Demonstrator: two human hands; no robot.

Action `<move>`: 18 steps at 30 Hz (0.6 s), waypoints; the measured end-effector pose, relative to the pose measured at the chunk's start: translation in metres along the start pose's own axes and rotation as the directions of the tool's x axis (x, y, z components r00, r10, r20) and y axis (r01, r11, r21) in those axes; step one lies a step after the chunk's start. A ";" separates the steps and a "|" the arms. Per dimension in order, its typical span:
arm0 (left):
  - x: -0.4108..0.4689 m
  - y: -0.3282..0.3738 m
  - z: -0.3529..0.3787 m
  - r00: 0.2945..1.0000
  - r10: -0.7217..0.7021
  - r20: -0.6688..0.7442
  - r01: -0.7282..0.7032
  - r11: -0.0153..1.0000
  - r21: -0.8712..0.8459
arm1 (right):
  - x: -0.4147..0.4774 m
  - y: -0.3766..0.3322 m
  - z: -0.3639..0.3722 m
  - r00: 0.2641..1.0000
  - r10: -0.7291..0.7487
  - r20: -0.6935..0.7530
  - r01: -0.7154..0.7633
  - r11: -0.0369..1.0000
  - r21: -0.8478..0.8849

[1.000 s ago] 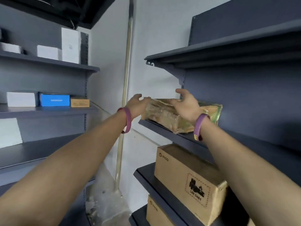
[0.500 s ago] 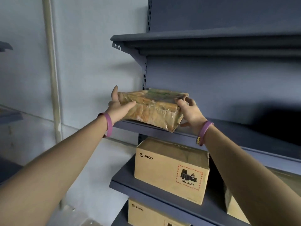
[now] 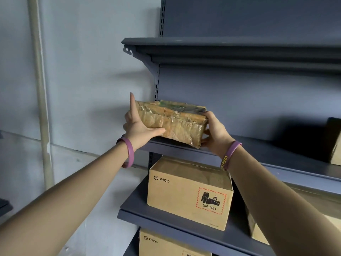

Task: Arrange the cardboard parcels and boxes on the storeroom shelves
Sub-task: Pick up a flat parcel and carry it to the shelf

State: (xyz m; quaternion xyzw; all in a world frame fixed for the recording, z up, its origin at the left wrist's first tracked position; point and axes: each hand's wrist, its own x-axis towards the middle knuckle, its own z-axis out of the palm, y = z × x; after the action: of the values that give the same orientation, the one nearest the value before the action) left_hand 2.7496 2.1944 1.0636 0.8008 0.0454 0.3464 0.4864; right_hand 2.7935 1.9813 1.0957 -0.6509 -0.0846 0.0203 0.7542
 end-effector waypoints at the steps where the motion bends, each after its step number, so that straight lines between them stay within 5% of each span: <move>1: -0.001 0.002 0.002 0.999 0.051 0.009 -0.051 0.998 0.033 | 0.000 -0.002 -0.001 1.000 0.007 -0.018 -0.006 1.000 0.017; 4: -0.001 0.009 0.005 0.990 0.098 0.098 -0.114 0.978 0.173 | -0.002 -0.007 -0.004 0.998 0.023 -0.063 -0.018 0.996 0.083; 11: -0.003 0.025 0.017 0.969 0.236 -0.074 -0.179 0.875 0.450 | -0.014 -0.011 -0.001 0.997 0.014 -0.078 -0.001 0.987 0.160; 18: 0.007 0.014 0.016 0.972 0.204 -0.116 -0.180 0.965 0.192 | -0.018 -0.019 -0.004 0.987 -0.090 -0.131 0.116 0.972 0.206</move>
State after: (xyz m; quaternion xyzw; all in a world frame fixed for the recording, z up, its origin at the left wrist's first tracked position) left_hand 2.7611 2.1778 1.0745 0.8169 0.0316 0.4399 0.3717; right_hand 2.7744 1.9722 1.1125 -0.5609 -0.0702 -0.0493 0.8234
